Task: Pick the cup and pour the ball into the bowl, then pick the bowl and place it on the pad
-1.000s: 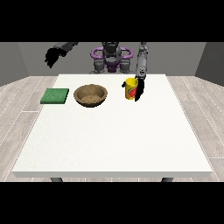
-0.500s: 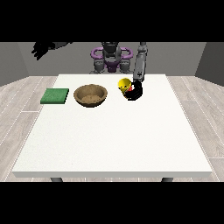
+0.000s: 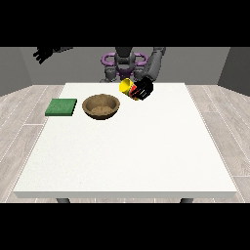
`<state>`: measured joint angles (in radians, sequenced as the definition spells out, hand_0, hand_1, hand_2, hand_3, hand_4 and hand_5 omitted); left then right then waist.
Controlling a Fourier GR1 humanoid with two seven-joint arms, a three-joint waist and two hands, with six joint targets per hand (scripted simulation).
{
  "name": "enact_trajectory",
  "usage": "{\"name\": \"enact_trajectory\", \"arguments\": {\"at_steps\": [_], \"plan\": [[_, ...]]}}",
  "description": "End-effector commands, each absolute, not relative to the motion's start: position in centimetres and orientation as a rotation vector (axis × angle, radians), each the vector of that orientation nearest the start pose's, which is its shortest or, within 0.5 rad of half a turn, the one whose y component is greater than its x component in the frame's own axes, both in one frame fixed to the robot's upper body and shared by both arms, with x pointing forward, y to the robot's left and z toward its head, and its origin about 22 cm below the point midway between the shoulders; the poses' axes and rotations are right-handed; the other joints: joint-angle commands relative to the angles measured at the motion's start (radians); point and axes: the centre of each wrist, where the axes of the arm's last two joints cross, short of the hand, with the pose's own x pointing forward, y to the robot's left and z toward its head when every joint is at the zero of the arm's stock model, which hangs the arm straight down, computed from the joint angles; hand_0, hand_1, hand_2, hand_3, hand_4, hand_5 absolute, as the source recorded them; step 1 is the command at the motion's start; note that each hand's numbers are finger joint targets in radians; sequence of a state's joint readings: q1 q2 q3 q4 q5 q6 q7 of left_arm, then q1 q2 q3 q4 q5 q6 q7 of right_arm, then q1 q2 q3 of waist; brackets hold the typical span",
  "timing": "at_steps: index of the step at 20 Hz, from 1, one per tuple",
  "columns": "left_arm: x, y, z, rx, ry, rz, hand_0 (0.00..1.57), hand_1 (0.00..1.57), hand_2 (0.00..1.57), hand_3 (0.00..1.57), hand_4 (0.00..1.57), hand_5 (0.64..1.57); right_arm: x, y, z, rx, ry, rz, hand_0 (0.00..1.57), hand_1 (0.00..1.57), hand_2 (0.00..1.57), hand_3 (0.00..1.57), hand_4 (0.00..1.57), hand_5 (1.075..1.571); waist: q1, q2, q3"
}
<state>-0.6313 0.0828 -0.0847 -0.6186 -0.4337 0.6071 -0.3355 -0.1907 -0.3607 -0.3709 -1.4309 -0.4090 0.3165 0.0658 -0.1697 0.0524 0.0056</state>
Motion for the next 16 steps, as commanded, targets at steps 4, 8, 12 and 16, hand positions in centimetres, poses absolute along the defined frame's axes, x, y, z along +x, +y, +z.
{"name": "enact_trajectory", "arguments": {"at_steps": [4,8,12,16], "plan": [[37.8,15.8,-4.1,1.084,-1.552,-0.919,1.36,1.36,1.57,1.57,1.44,1.545,27.5,-38.9,5.0,0.101,-1.613,-0.068,0.0,0.0,0.0,0.08,0.68,1.561,-0.014,-0.076,0.0009],[38.1,9.8,-2.3,1.066,-1.518,-1.036,1.36,1.36,1.57,1.57,1.44,1.545,26.5,-42.7,3.9,0.032,-1.573,-0.136,0.0,0.0,0.0,0.0,0.69,1.56,0.063,-0.111,-0.0031],[39.0,7.8,0.0,1.169,-1.464,-1.123,1.36,1.36,1.57,1.57,1.47,1.529,27.4,-41.8,3.4,0.073,-1.558,-0.095,0.0,0.0,0.0,0.0,0.69,1.558,0.026,-0.112,-0.0041],[40.0,6.2,2.4,1.316,-1.394,-1.239,1.35,1.35,1.57,1.57,1.36,1.563,28.4,-41.7,4.2,0.082,-1.56,-0.095,0.0,0.0,0.0,0.13,0.69,1.554,0.023,-0.127,-0.0044]]}}
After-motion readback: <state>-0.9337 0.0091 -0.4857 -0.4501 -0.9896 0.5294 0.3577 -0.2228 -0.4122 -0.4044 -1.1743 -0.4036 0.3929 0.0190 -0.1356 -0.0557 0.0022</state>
